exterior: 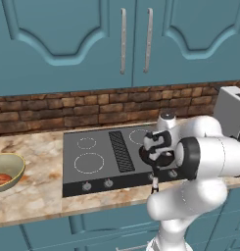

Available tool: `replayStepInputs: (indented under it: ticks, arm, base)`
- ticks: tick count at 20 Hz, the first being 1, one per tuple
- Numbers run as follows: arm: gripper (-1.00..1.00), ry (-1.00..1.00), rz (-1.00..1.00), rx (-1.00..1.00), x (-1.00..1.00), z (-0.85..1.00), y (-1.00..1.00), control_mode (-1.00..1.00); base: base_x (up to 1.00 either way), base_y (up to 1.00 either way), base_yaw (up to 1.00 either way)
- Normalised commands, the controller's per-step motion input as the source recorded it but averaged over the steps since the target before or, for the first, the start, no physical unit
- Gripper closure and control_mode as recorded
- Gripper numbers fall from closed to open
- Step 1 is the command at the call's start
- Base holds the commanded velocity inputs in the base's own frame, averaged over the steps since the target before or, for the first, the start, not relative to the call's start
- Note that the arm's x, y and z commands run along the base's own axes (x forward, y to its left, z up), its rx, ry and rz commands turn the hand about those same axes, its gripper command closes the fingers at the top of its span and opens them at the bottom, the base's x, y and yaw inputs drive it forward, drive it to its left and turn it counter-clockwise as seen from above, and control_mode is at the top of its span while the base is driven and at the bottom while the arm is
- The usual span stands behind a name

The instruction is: Place the fish on the plate and place the sweet potato on the same plate.

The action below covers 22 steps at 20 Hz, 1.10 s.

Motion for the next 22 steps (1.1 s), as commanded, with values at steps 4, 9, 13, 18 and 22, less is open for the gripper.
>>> replayStepInputs:
  ticks: [4, 9, 13, 18, 22]
  arm:
    - [1.00, -0.09, -0.07, 0.00, -0.14, 1.00, 0.08, -1.00]
    - [1.00, -0.11, -0.04, 0.00, -0.38, 0.83, 0.05, -1.00]
    - [1.00, -0.19, 0.00, 0.00, -0.25, 0.21, 0.00, -1.00]
    - [1.00, -0.01, 0.00, 0.00, -0.22, 0.00, -0.02, -1.00]
    - [1.00, 0.00, 0.00, 0.00, -0.69, 0.00, -0.31, -1.00]
  base:
    - [0.00, 0.00, 0.00]
    - [0.00, 0.00, 0.00]
    - [0.00, 0.00, 0.00]
    - [0.00, 0.00, 0.00]
    - [0.00, 0.00, 0.00]
